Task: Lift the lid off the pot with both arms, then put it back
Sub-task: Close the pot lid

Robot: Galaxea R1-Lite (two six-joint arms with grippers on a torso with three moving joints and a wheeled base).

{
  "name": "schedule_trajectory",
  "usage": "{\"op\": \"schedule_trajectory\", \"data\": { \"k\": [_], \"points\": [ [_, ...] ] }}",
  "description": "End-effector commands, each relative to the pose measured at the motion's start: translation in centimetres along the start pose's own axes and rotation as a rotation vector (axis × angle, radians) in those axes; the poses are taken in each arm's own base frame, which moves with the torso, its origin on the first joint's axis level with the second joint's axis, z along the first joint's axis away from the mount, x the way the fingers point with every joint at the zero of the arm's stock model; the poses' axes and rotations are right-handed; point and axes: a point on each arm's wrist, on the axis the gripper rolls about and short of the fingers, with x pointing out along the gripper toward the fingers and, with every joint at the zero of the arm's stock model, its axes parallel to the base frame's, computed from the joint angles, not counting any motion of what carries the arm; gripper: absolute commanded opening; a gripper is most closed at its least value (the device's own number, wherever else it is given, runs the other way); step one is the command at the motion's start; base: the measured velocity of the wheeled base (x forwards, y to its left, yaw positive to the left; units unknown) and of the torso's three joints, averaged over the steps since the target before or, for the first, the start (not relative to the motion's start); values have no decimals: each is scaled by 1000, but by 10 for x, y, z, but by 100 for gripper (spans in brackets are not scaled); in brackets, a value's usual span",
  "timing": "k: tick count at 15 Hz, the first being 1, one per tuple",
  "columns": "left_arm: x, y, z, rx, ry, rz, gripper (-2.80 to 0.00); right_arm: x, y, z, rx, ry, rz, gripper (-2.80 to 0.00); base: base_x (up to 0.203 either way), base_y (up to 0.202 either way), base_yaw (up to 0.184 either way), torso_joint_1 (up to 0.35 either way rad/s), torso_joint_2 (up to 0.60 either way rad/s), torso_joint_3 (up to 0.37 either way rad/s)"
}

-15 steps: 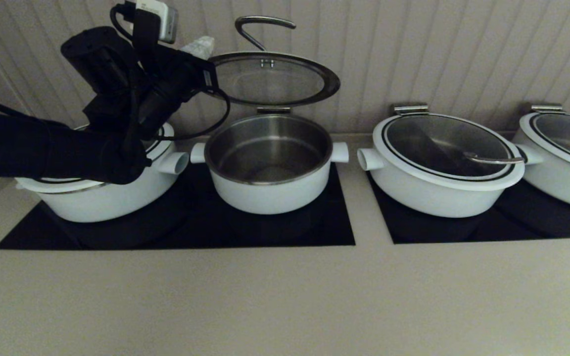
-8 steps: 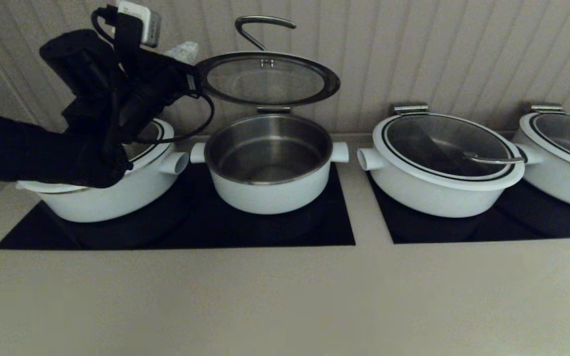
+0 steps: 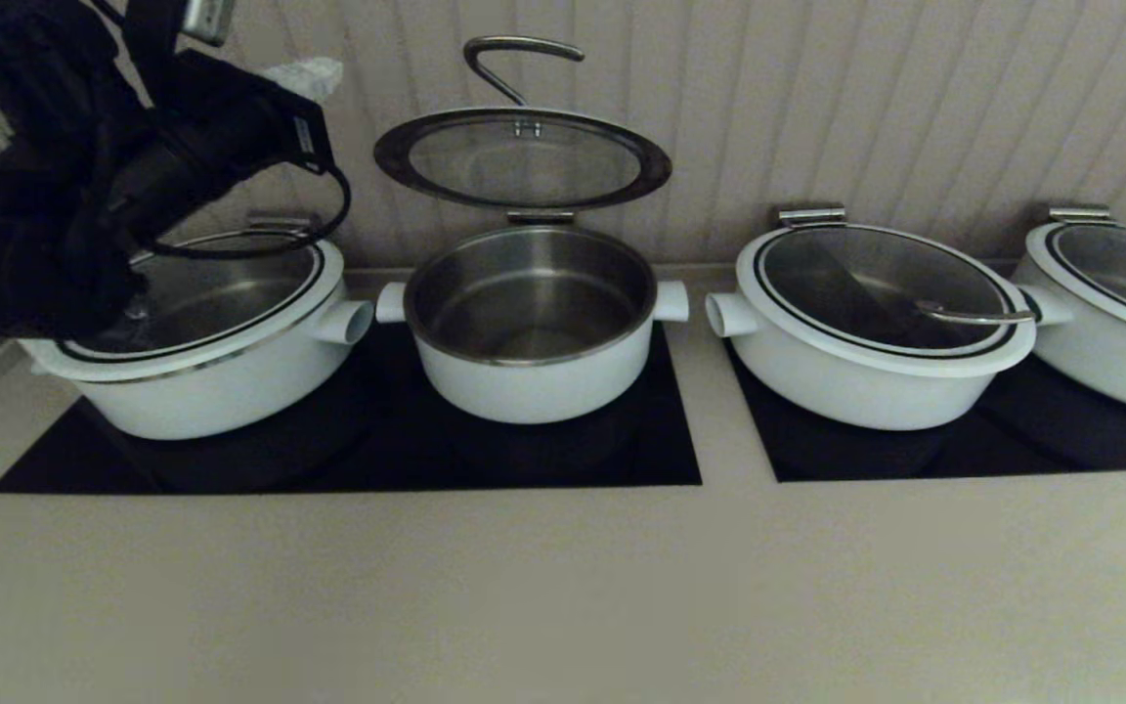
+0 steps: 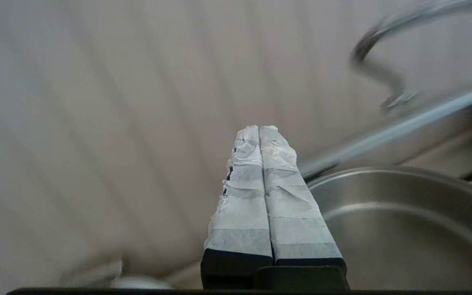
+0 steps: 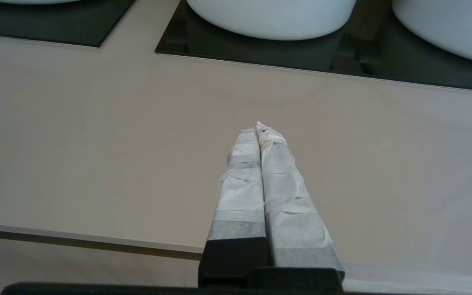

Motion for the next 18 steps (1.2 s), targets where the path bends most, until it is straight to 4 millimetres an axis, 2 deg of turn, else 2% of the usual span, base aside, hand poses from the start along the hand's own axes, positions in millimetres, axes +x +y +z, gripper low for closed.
{"op": "schedule_trajectory", "data": {
  "k": [1,4,8,13,18],
  "points": [
    [2,5,11,56,-2,-113,-280,0,0,0,-1,1,1,-280,0,0,0,0,0,0],
    [7,-2,-2,83,37,-232,-280,0,0,0,-2,0,1,-280,0,0,0,0,0,0],
    [20,-8,-23,108,59,-262,-280,0,0,0,-1,1,1,-280,0,0,0,0,0,0],
    [39,-4,-27,126,24,-251,-280,0,0,0,-1,0,1,-280,0,0,0,0,0,0],
    [40,-4,-29,120,45,-258,-280,0,0,0,-1,0,1,-280,0,0,0,0,0,0]
  ]
}}
